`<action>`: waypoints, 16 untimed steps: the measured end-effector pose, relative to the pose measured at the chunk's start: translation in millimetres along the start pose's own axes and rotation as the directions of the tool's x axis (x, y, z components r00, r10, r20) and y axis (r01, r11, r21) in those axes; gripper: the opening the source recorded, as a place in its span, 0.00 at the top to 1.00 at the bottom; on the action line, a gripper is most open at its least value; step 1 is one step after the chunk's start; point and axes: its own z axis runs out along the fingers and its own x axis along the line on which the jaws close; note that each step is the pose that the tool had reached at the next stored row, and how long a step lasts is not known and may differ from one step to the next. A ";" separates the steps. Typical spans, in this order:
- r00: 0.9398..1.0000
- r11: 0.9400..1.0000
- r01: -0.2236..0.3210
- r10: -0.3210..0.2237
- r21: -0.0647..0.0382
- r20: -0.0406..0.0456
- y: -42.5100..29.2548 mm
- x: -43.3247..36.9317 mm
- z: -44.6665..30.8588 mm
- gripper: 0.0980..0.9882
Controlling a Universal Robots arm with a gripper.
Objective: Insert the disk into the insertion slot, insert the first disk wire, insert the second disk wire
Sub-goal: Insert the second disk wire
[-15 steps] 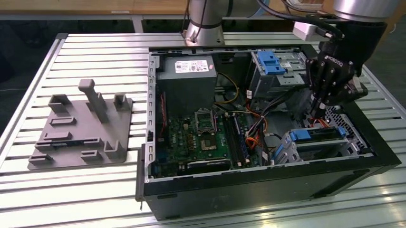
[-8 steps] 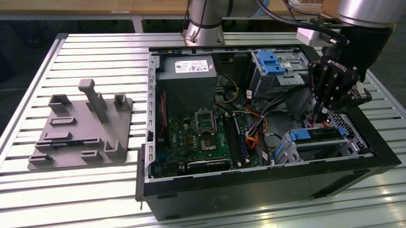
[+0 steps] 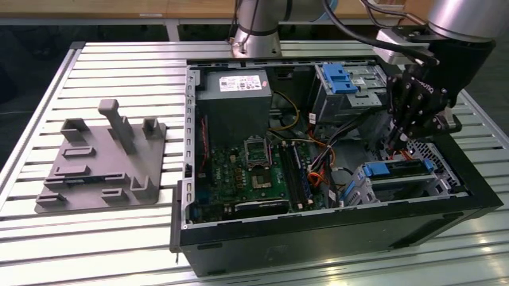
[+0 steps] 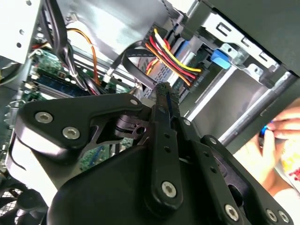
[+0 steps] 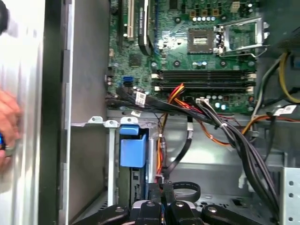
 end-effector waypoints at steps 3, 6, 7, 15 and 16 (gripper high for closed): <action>1.000 1.000 0.000 0.000 0.001 0.021 0.1 3.6 0.5 0.95; 0.999 1.000 -0.001 0.001 0.001 0.032 0.1 7.4 0.9 0.95; 0.999 1.000 -0.001 0.001 0.001 0.037 0.1 8.7 1.1 0.95; 0.997 1.000 -0.001 0.001 0.002 0.080 0.0 18.6 2.3 0.95; 0.997 1.000 -0.002 0.001 0.002 0.083 0.1 20.0 2.5 0.95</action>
